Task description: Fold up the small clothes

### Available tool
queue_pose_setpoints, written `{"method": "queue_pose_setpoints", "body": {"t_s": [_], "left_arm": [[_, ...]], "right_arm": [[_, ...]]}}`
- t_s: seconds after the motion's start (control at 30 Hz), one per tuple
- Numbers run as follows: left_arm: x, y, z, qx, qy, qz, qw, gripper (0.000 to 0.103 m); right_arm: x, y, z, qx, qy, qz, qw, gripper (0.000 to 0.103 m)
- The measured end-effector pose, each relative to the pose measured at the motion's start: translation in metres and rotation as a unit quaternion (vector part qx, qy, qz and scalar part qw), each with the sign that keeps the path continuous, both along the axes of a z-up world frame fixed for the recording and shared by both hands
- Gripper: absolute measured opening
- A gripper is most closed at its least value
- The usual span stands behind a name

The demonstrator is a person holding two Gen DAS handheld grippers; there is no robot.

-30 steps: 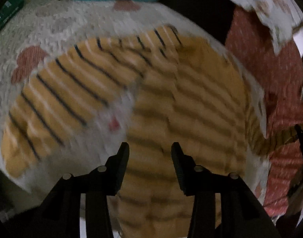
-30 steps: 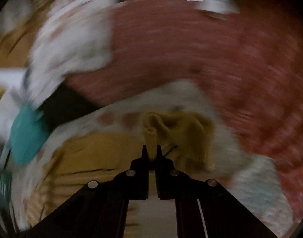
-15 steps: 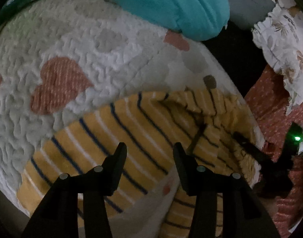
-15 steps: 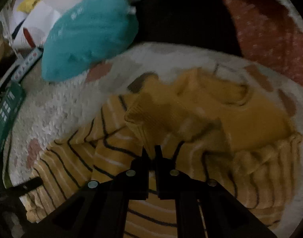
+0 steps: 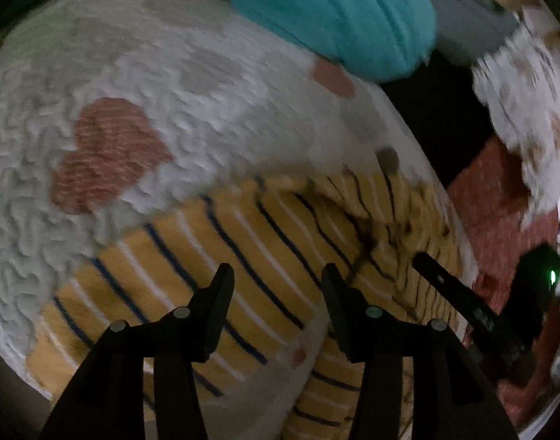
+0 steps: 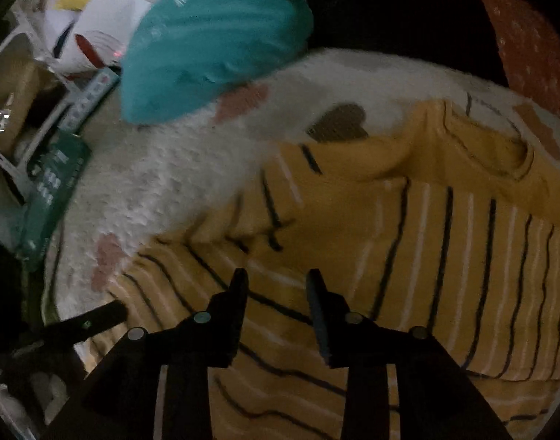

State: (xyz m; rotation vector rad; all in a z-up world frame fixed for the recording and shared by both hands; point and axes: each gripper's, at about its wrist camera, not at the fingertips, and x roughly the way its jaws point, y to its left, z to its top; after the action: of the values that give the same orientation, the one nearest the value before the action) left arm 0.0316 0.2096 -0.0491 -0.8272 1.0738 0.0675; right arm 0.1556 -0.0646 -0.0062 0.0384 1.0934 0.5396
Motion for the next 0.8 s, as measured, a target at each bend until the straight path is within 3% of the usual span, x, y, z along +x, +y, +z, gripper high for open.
{"method": "queue_pose_setpoints", "body": {"t_s": [0.17, 0.27, 0.33, 0.43, 0.63, 0.8], "left_arm": [[-0.027, 0.059, 0.008, 0.033, 0.007, 0.113, 0.9931, 0.048], [-0.06, 0.102, 0.014, 0.067, 0.014, 0.202, 0.9771, 0.048], [-0.086, 0.129, 0.017, 0.079, 0.02, 0.263, 0.9614, 0.048], [-0.113, 0.155, 0.015, 0.08, 0.028, 0.313, 0.946, 0.048], [-0.149, 0.187, 0.005, 0.051, 0.035, 0.356, 0.9326, 0.048], [-0.167, 0.201, 0.004, 0.041, 0.035, 0.375, 0.9256, 0.048]], "right_arm": [[-0.01, 0.021, 0.0, 0.014, 0.019, 0.009, 1.0, 0.036], [-0.039, 0.052, -0.008, 0.045, 0.053, 0.055, 0.996, 0.04], [-0.065, 0.074, -0.011, 0.066, 0.069, 0.085, 0.992, 0.048], [-0.11, 0.115, -0.014, 0.081, 0.078, 0.144, 0.983, 0.054], [-0.2, 0.181, -0.021, 0.013, 0.011, 0.272, 0.962, 0.066], [-0.252, 0.22, -0.047, -0.109, -0.107, 0.352, 0.924, 0.07]]}}
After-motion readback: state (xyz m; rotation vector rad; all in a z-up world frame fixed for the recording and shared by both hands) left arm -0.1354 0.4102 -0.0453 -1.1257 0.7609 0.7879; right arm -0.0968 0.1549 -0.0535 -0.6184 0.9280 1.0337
